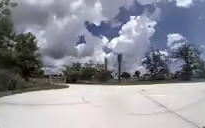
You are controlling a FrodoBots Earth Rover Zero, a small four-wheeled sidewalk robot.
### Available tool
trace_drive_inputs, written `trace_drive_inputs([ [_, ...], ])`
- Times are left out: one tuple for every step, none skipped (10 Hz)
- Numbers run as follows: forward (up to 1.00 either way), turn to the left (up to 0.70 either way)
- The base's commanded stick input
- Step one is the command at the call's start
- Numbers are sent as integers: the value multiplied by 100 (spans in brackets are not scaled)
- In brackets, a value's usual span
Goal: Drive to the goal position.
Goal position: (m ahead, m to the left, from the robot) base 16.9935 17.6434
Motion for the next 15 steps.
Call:
trace_drive_inputs([
  [70,0],
  [70,0],
  [70,0],
  [70,0],
  [70,0],
  [70,0],
  [70,0],
  [70,0],
  [70,0],
  [70,0],
  [70,0],
  [70,0],
  [70,0],
  [70,0],
  [70,0],
])
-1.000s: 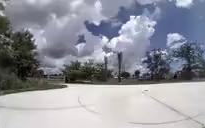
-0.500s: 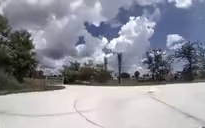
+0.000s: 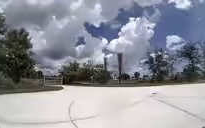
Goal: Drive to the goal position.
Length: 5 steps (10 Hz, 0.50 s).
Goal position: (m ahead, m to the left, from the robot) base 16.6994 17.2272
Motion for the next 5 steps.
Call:
trace_drive_inputs([
  [70,0],
  [70,0],
  [70,0],
  [70,0],
  [70,0],
])
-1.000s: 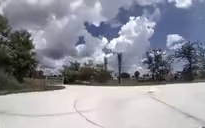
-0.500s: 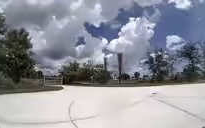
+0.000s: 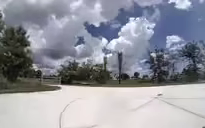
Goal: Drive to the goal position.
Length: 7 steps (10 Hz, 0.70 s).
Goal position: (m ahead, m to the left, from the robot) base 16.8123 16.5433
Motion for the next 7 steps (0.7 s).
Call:
trace_drive_inputs([
  [70,0],
  [70,0],
  [70,0],
  [70,0],
  [70,0],
  [70,20],
  [70,35],
])
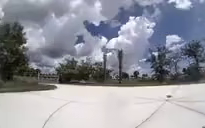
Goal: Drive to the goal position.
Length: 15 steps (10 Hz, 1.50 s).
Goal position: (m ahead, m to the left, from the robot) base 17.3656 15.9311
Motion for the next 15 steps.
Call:
trace_drive_inputs([
  [70,35],
  [70,35],
  [70,35],
  [70,35],
  [70,35],
  [70,35],
  [70,35],
  [70,23],
  [70,0],
  [70,0],
  [70,0],
  [70,0],
  [70,0],
  [70,0],
  [70,0],
])
